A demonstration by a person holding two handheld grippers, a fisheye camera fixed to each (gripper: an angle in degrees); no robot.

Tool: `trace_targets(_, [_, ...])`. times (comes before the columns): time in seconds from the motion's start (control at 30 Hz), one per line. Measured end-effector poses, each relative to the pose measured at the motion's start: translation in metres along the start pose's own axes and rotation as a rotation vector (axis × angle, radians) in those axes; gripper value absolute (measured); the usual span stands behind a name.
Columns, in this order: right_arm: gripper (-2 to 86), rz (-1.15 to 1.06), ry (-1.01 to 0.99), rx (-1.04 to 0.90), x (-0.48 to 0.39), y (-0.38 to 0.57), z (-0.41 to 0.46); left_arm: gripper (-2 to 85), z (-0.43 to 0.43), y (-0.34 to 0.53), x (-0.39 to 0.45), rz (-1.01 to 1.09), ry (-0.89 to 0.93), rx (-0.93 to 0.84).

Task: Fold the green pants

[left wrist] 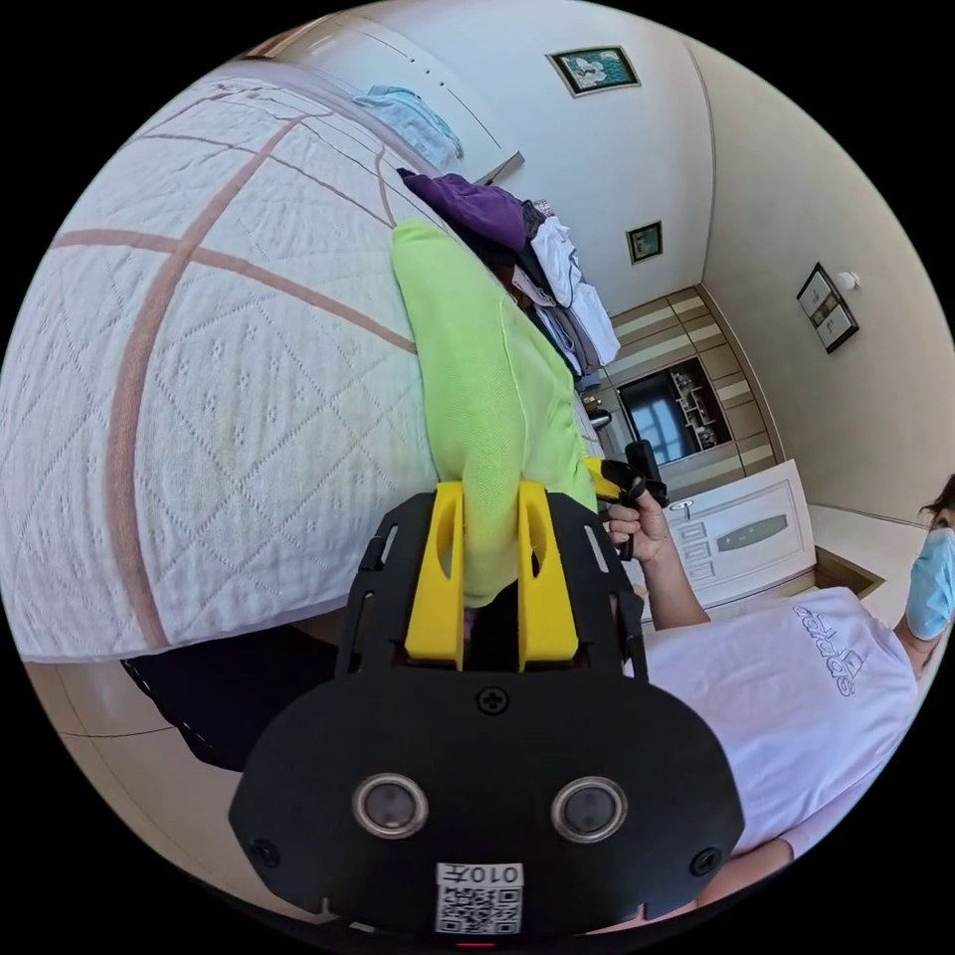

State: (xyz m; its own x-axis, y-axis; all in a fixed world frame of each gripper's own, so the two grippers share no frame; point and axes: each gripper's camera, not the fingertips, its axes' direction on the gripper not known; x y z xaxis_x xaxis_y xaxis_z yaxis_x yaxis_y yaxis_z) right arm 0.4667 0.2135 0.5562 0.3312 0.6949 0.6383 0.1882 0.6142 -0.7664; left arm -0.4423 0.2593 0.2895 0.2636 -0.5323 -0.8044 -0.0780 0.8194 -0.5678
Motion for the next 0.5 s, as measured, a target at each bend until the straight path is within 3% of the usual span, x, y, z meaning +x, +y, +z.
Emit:
trace_targets(0.37, [9.0,-0.278,-0.003,0.005,-0.099,-0.013,-0.001,6.2,-0.049,-0.010,0.102,0.325,0.002,0.027])
trace_targets(0.5, [8.9,-0.384,-0.032,-0.038,-0.148,-0.022,0.021,6.3,-0.071,0.009,0.115,0.329,0.054,0.086])
